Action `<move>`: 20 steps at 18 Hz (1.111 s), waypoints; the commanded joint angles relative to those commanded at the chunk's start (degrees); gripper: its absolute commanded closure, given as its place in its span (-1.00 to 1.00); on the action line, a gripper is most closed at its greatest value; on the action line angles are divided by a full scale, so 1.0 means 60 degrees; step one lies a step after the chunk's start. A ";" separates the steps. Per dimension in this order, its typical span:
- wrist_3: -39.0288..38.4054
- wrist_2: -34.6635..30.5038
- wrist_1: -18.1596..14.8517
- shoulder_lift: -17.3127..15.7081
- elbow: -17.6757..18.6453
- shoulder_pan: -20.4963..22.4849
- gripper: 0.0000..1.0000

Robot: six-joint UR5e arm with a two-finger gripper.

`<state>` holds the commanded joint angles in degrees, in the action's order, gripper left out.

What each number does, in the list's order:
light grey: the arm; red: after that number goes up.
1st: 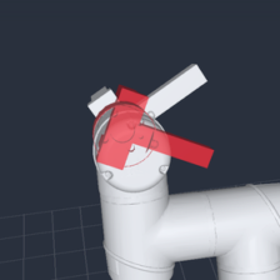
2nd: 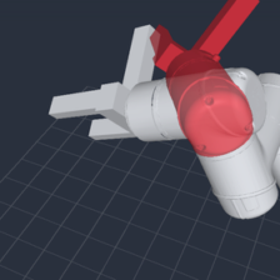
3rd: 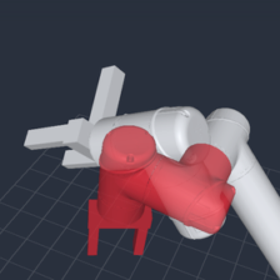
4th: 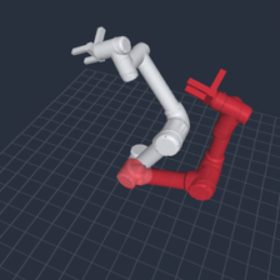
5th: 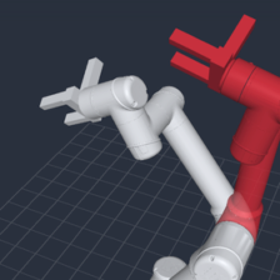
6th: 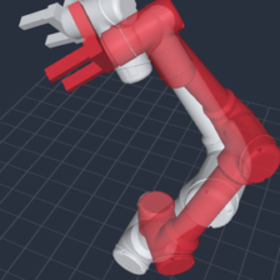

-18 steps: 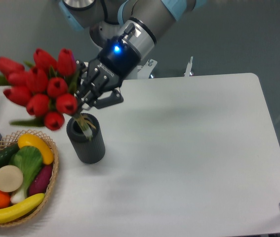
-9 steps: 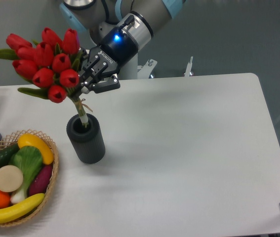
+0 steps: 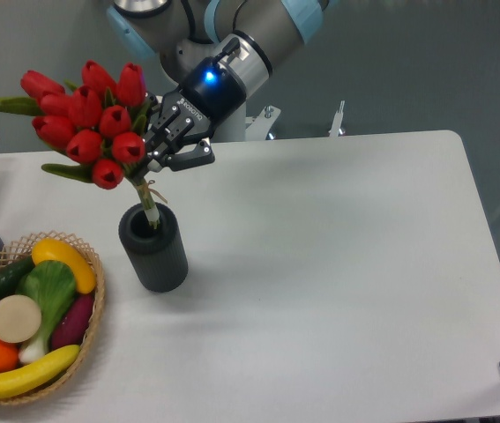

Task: Insert the flowers into the vase
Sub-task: 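Lower the tulip stems into the vase opening, then push the tulips deeper into the vase and open the gripper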

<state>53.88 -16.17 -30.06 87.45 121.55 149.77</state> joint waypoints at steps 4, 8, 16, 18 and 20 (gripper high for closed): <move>0.0000 0.0000 0.0000 0.0044 0.0044 -0.0059 1.00; 0.0335 0.0000 0.0000 0.0321 0.0161 -0.0088 0.99; 0.1259 0.0000 0.0000 0.0468 0.0820 -0.0088 0.92; 0.1595 0.0000 -0.0015 0.0585 0.0908 -0.0088 0.88; 0.1990 -0.0015 -0.0015 0.0834 0.0938 -0.0088 0.85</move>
<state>65.82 -16.26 -30.15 92.45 127.18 149.24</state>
